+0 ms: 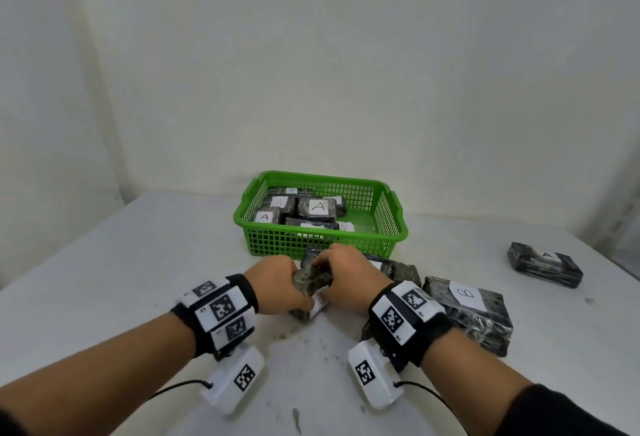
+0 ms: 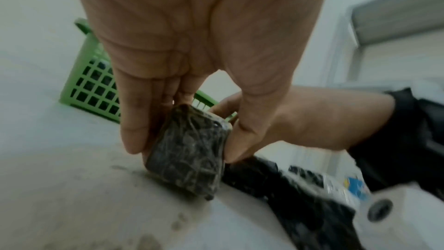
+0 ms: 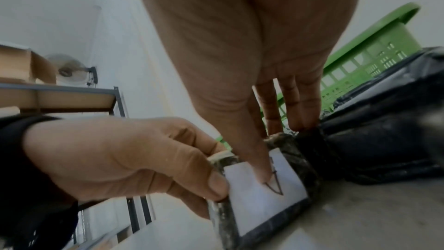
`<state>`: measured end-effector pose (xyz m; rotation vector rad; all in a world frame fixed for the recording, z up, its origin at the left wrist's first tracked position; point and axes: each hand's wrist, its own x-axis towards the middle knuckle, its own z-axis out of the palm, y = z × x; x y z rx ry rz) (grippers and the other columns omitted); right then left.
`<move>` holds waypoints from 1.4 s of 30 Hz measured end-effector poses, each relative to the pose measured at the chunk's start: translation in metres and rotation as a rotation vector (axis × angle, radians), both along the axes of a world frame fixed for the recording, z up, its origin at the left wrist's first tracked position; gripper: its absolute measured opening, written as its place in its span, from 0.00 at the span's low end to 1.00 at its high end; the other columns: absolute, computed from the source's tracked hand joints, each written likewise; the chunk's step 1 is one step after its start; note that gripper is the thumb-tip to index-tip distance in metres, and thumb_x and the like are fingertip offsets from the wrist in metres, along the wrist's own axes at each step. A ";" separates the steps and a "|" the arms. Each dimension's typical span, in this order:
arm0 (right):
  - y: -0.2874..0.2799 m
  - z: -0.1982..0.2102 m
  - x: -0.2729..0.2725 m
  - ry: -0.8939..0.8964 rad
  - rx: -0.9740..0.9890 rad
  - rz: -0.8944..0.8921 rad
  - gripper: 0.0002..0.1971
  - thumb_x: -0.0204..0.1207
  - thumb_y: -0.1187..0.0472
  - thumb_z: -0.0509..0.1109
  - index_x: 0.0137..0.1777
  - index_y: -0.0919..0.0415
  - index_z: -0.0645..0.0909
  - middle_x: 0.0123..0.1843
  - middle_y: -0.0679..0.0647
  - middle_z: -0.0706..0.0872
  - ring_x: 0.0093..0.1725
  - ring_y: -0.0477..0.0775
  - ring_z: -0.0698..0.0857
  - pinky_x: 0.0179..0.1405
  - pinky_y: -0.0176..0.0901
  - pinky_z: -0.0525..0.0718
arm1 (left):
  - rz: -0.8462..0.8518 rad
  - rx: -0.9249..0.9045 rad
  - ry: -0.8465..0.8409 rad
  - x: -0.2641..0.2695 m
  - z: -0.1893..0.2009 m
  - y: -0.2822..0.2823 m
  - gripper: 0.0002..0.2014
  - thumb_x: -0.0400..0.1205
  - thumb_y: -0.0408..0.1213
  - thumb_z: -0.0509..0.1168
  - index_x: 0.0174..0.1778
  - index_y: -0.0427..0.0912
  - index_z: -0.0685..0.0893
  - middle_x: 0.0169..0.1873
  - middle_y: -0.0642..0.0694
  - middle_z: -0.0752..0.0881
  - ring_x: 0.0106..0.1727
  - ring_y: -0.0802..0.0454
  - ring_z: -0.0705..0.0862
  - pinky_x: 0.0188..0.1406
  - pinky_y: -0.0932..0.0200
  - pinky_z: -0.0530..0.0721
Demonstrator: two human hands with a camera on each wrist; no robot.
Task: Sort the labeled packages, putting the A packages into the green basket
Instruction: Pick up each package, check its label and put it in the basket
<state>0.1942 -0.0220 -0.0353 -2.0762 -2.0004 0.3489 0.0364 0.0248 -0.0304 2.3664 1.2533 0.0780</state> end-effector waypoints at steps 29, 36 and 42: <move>0.013 -0.008 0.013 1.127 0.185 -0.064 0.24 0.70 0.66 0.86 0.66 0.60 0.88 0.59 0.58 0.95 0.58 0.54 0.95 0.61 0.47 0.92 | 0.069 -0.428 -1.053 -0.032 -0.023 0.042 0.14 0.80 0.29 0.72 0.61 0.37 0.89 0.55 0.40 0.92 0.58 0.37 0.90 0.58 0.40 0.88; 0.008 -0.011 0.015 1.073 0.193 -0.103 0.22 0.67 0.57 0.89 0.61 0.56 0.90 0.57 0.57 0.95 0.57 0.57 0.94 0.66 0.56 0.90 | 0.027 -0.410 -1.028 -0.023 -0.026 0.035 0.12 0.83 0.30 0.69 0.62 0.36 0.88 0.55 0.40 0.92 0.58 0.37 0.89 0.56 0.42 0.89; 0.003 -0.010 0.012 1.062 0.254 -0.098 0.20 0.67 0.60 0.89 0.58 0.59 0.91 0.54 0.59 0.96 0.56 0.61 0.94 0.61 0.53 0.92 | 0.014 -0.420 -1.052 -0.021 -0.028 0.030 0.15 0.82 0.32 0.71 0.65 0.36 0.87 0.56 0.39 0.91 0.59 0.38 0.89 0.58 0.41 0.89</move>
